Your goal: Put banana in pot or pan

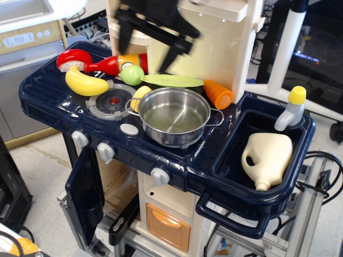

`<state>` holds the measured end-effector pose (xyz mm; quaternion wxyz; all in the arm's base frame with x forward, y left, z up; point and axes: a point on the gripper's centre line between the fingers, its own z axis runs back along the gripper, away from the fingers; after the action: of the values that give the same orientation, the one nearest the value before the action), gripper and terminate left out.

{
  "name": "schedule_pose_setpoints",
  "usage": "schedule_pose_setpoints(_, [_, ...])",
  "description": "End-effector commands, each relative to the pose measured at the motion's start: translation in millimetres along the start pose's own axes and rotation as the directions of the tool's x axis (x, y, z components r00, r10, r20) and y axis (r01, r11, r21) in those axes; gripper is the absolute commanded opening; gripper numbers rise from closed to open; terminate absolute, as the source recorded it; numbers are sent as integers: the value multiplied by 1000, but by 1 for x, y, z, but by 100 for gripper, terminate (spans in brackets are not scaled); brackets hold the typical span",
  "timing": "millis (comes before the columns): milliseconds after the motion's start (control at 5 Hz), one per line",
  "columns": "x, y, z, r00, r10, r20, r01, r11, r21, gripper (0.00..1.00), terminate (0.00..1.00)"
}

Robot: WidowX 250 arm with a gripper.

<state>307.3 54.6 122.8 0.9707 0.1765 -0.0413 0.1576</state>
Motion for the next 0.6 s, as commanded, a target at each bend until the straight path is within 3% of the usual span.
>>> schedule_pose_setpoints(0, [31,78,-21,928,370,41,-364,926,-96,100,0])
schedule_pose_setpoints(200, [41,94,-44,858,512,-35,-513,857,-53,100,0])
schedule_pose_setpoints(400, [37,102,-66,805,586,-88,-591,805,-53,100,0])
